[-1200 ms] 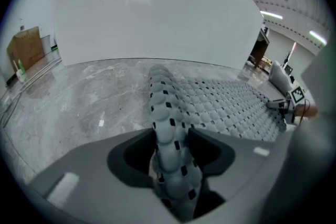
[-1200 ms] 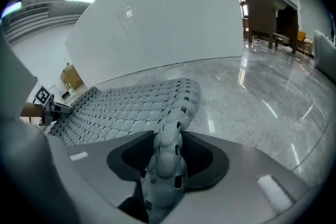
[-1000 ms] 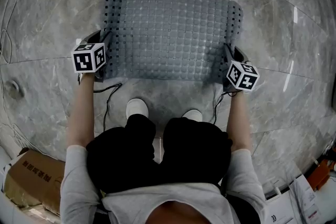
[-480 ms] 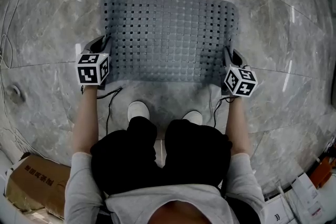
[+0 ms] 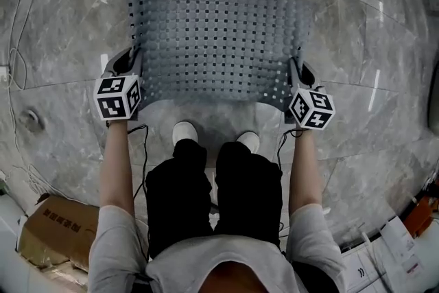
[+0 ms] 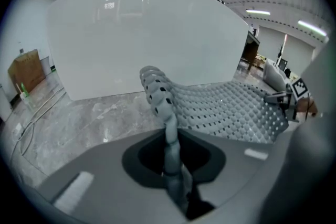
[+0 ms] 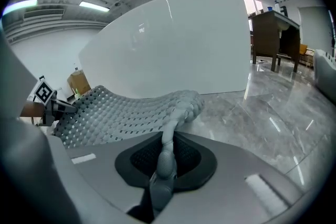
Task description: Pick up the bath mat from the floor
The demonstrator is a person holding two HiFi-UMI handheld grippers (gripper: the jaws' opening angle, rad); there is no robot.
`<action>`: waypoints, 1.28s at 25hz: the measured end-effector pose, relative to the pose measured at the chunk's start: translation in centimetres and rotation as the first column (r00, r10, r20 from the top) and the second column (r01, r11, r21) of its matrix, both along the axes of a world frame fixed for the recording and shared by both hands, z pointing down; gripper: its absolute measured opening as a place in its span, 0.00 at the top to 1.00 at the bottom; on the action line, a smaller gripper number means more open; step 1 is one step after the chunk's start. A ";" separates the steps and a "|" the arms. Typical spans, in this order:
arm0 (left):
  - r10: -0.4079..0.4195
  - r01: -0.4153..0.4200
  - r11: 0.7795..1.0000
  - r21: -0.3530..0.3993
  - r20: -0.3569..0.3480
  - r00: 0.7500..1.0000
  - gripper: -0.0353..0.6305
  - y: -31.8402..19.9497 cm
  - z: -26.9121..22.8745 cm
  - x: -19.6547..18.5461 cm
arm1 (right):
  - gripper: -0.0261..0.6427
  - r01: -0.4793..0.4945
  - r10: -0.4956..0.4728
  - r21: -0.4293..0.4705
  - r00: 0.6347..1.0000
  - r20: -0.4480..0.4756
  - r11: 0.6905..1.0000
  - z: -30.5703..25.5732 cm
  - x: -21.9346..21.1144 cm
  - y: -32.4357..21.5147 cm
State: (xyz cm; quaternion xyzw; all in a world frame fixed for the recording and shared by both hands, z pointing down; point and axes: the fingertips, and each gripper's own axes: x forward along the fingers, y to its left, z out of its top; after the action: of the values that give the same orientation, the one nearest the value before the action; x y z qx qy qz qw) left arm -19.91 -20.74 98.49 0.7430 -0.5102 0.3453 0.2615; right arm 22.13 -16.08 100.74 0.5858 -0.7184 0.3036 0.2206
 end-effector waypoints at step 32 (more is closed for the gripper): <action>0.000 0.017 0.980 0.196 -0.090 0.996 0.87 2.7 -56.5 3.5 | 0.91 -0.033 0.033 0.173 0.999 0.005 0.984 -57.6 0.4 2.1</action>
State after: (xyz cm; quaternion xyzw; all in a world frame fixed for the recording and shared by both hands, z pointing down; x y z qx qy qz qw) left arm -16.39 -18.01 41.95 0.7779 -0.5328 0.2581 0.2108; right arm 22.51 -13.97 43.18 0.6143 -0.7323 0.2444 0.1631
